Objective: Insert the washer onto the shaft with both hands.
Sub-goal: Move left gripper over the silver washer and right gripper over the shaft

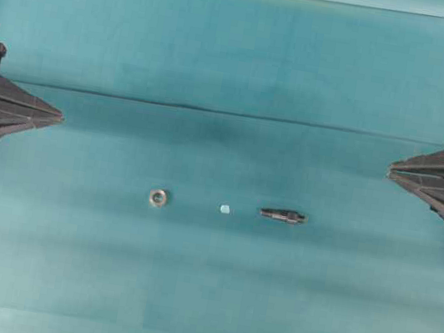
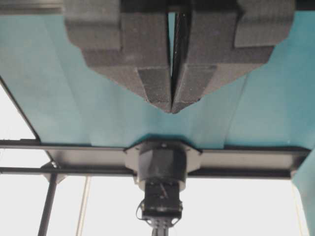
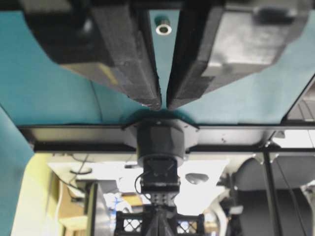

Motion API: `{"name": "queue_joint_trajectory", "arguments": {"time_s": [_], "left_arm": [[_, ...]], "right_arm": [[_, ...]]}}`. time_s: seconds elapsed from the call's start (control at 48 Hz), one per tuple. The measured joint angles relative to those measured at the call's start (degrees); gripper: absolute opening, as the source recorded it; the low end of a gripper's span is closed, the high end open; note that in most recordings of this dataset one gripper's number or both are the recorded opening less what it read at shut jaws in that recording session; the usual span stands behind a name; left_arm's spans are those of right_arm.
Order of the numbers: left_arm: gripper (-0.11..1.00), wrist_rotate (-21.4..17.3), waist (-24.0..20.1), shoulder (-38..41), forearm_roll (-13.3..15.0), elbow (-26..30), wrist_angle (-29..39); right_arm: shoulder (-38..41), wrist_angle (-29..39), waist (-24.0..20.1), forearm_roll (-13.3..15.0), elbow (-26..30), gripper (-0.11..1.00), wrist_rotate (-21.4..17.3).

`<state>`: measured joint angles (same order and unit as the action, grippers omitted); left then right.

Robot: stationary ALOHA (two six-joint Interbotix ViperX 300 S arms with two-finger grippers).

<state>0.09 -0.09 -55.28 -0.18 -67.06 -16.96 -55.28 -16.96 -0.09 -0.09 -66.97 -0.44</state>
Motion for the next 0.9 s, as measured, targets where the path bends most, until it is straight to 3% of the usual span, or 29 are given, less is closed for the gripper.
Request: {"name": "queue_joint_trajectory", "arguments": {"time_s": [0.083, 0.167, 0.396, 0.687, 0.895], "left_arm": [[0.02, 2.29, 0.62, 1.58, -0.09, 0.79, 0.62], [0.02, 4.13, 1.49, 4.57, -0.26, 2.02, 1.41], [0.02, 4.39, 1.32, 6.42, -0.35, 4.22, 2.90], [0.02, 6.50, 1.05, 11.43, -0.44, 7.47, 12.48], [0.02, 6.77, 1.05, 18.90, -0.44, 11.16, 20.21]], "right_arm": [[0.00, 0.97, -0.18, -0.62, -0.35, 0.01, -0.35], [0.00, 4.48, -0.44, -2.29, -0.62, -0.06, -2.11], [0.26, 17.14, -0.79, -3.08, 0.00, -0.09, -6.94], [6.68, 30.15, -0.70, -3.16, 4.66, -0.09, -7.82], [14.24, 35.60, -0.70, -3.08, 8.09, -0.10, -8.79]]}}
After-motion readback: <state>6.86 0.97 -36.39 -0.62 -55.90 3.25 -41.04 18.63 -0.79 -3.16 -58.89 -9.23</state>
